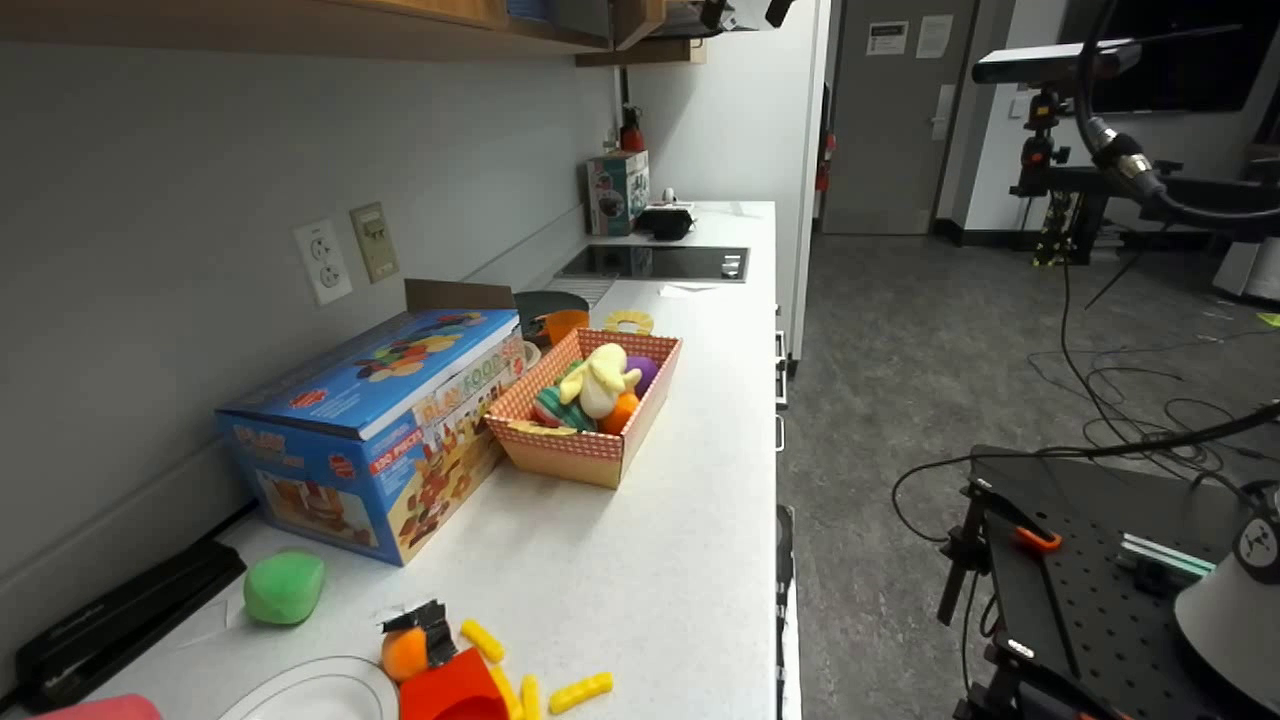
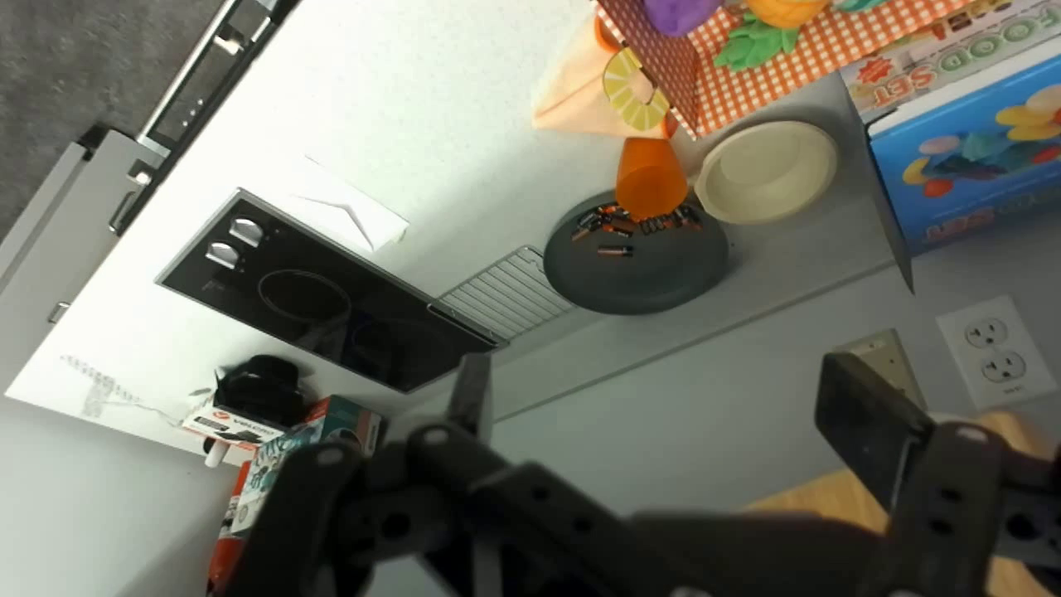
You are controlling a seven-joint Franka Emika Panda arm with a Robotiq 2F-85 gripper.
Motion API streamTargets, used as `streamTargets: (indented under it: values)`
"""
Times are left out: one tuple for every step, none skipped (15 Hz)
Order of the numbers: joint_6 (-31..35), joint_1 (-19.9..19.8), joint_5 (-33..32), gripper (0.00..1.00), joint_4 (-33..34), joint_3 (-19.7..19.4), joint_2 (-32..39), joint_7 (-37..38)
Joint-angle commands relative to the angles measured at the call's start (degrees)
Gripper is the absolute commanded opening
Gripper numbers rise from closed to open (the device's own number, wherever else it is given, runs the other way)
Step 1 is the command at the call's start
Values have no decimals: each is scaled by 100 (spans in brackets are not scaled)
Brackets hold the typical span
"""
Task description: Open the left and right cabinet doors, respectively
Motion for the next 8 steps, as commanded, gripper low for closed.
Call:
streamTargets:
  values:
    - [-528, -32, -427, 100, 576, -27, 418, 266]
    - [-623, -7, -539, 100, 645, -50, 460, 283]
    - [-804, 74, -596, 100, 691, -54, 427, 186]
    - [-996, 202, -502, 100, 711, -97, 371, -58]
    - [-1137, 305, -400, 100, 732, -128, 319, -258]
    - [-1169, 439, -263, 100, 685, -144, 235, -441]
    - [-1154, 558, -189, 100, 621, -122, 174, -534]
    - [-1103, 664, -119, 100, 596, -115, 133, -619]
